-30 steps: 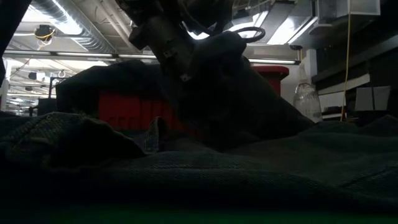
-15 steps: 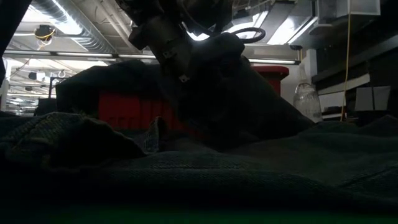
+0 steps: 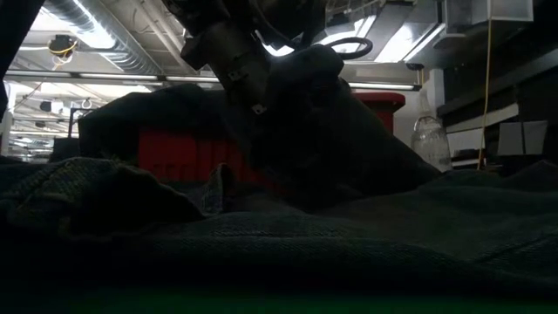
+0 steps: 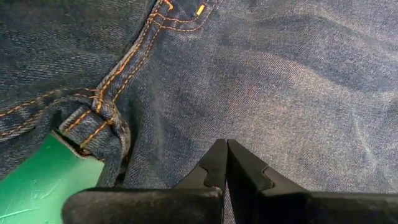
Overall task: Fold laundry
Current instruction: Fold the dark blue jeans
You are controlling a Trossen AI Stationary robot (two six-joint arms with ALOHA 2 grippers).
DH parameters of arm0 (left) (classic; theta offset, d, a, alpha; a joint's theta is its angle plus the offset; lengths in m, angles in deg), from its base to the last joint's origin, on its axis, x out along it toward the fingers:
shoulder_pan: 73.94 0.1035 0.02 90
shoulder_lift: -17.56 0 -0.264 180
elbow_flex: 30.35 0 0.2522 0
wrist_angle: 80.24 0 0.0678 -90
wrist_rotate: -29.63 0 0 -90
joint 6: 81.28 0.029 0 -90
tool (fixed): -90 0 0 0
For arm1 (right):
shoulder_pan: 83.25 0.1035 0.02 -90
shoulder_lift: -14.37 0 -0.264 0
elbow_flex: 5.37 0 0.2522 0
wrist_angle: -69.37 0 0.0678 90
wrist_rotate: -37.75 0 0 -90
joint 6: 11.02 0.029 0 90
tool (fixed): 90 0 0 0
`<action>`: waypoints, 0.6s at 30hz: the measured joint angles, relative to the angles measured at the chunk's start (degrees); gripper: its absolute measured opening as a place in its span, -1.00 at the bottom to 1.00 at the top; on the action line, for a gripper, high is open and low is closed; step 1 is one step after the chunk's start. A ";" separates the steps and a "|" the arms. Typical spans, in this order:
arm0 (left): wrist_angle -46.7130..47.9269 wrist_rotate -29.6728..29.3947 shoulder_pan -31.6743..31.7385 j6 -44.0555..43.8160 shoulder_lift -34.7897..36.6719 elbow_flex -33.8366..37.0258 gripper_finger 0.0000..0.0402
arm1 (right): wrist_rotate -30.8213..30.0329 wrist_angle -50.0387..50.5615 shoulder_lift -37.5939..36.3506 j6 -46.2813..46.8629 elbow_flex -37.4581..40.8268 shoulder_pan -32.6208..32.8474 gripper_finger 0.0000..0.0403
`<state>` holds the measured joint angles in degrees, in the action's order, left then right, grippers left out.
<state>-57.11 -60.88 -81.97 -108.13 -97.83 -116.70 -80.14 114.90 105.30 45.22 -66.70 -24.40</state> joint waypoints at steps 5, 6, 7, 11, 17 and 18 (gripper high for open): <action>0.00 0.00 0.02 0.27 0.00 0.00 -0.98 | -4.35 0.27 -0.46 -4.95 0.00 0.00 -0.08; 0.00 0.00 0.02 0.42 0.02 0.00 -0.98 | -5.32 0.39 -0.46 -6.60 0.00 -0.14 -0.08; 0.02 0.00 0.02 0.44 0.02 0.00 -0.98 | -5.81 0.41 -0.46 -8.77 0.00 -0.69 -0.08; 0.02 0.00 0.04 0.46 0.02 0.00 -0.98 | -5.77 0.14 -0.46 -17.34 -0.02 -4.01 -0.08; 0.75 -0.02 0.15 0.71 0.07 0.00 -0.98 | 4.05 -1.32 -0.35 -27.97 -0.05 -10.15 -0.08; 1.11 -0.02 0.13 1.19 0.07 0.00 -0.98 | 6.16 -1.40 -0.35 -28.82 -0.07 -10.97 -0.08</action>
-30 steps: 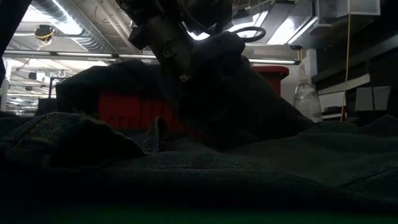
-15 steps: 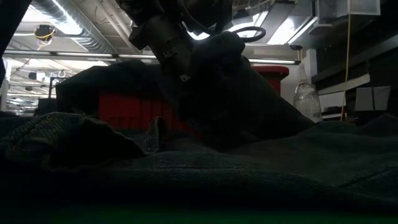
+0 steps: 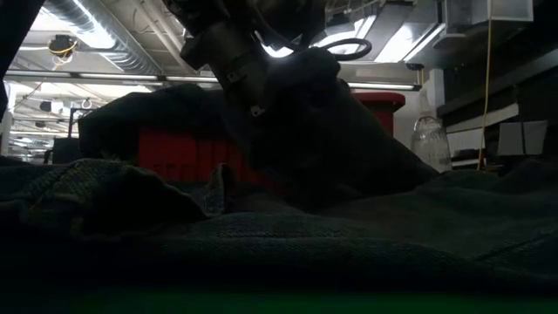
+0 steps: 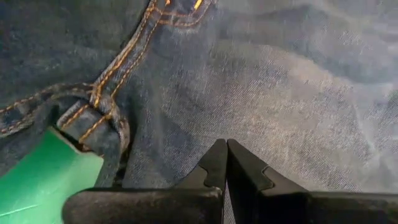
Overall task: Fold laundry
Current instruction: Fold the dark blue jeans
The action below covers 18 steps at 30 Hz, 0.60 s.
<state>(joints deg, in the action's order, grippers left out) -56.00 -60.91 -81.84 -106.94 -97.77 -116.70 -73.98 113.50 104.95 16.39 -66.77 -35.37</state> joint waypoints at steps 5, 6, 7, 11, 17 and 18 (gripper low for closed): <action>2.25 -0.46 0.19 2.03 0.00 -0.01 -0.98 | 10.00 0.24 0.00 -3.43 0.00 -3.48 -0.08; 3.11 -0.48 0.35 2.26 0.00 -0.02 -0.98 | 11.73 0.37 0.00 -3.70 0.00 -3.97 -0.08; 4.26 -0.50 0.55 2.26 0.00 -0.02 -0.98 | 13.45 0.84 0.00 -3.75 0.00 -4.37 -0.08; 10.36 -1.02 1.47 2.23 0.00 -0.10 -0.98 | 19.55 4.48 0.00 -3.26 0.00 -5.75 -0.08; 17.36 -4.05 2.12 2.20 0.36 -0.34 -0.98 | 25.08 10.99 0.02 -2.21 0.02 -7.20 -0.08; 17.42 -4.17 2.28 2.19 0.37 -0.33 -0.98 | 25.19 12.04 0.02 -2.18 0.02 -7.21 -0.08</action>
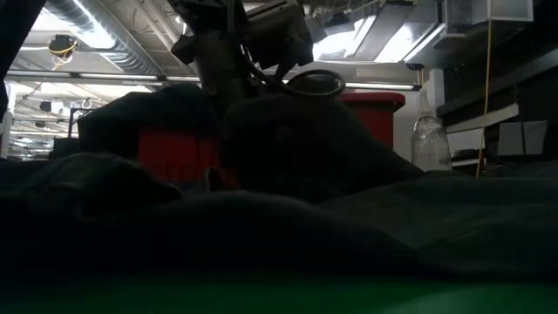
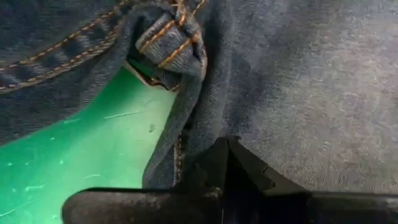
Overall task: Fold laundry
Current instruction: Fold the dark blue jeans
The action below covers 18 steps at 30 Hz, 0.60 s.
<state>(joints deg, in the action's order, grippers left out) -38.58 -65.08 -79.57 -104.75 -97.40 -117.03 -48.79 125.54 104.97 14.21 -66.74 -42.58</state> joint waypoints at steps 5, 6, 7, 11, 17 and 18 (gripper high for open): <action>0.09 0.04 0.77 0.04 -0.02 0.07 -0.98 | -0.08 6.06 0.00 0.00 0.00 0.02 -0.08; 0.11 0.02 1.02 0.04 -0.02 0.07 -0.98 | -0.31 6.94 -0.01 -0.01 0.00 0.03 -0.08; -0.01 -0.06 1.29 0.04 -0.04 0.11 -0.98 | -0.64 7.64 -0.11 -0.01 0.00 0.05 -0.08; -0.18 -0.53 2.29 0.09 -0.34 -1.24 -0.98 | -1.17 9.06 -2.01 -0.02 0.00 0.15 -0.08; 0.16 -1.20 4.38 2.50 -0.59 -7.93 -0.98 | -5.11 10.38 -7.44 -0.06 0.00 0.17 -0.08; 0.43 -1.16 4.43 3.23 -0.59 -9.27 -0.98 | -5.88 10.33 -8.32 -0.01 0.00 0.17 -0.08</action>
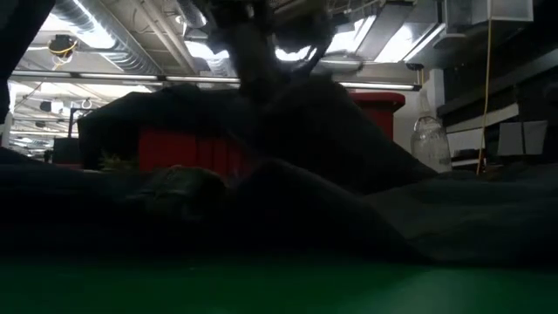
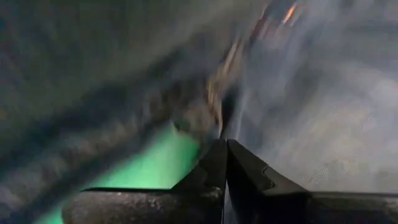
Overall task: Fold laundry
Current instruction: Fold the dark blue jeans
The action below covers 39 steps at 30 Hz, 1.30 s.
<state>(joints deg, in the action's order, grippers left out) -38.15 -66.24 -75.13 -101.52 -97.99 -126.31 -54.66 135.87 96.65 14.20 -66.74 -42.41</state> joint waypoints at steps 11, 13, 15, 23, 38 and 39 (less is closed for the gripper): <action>0.40 0.59 -2.71 6.09 0.09 -9.63 -0.98 | -10.87 -6.44 -2.03 -3.16 1.23 -0.67 -0.08; -0.02 0.54 -3.16 6.83 0.09 -9.84 -0.98 | -10.50 -6.47 -1.60 -3.05 2.53 -1.00 -0.08; -0.28 0.50 -3.46 7.24 0.09 -9.85 -0.98 | -10.74 -7.62 -1.39 -3.08 4.16 -1.92 -0.08; -0.37 0.48 -3.72 7.26 0.09 -9.85 -0.98 | -11.56 -12.69 -1.41 -3.04 10.90 -8.62 -0.08; -0.49 0.46 -3.71 7.26 0.09 -9.85 -0.98 | -9.55 -0.70 -13.39 -1.54 12.76 -16.11 -0.08; -0.47 0.36 -3.69 7.26 0.09 -9.85 -0.98 | -8.56 -0.22 -15.02 -0.55 12.76 -16.11 -0.08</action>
<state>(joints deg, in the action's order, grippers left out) -38.62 -65.88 -78.83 -94.26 -97.90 -136.16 -63.22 135.65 81.63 13.65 -53.98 -58.52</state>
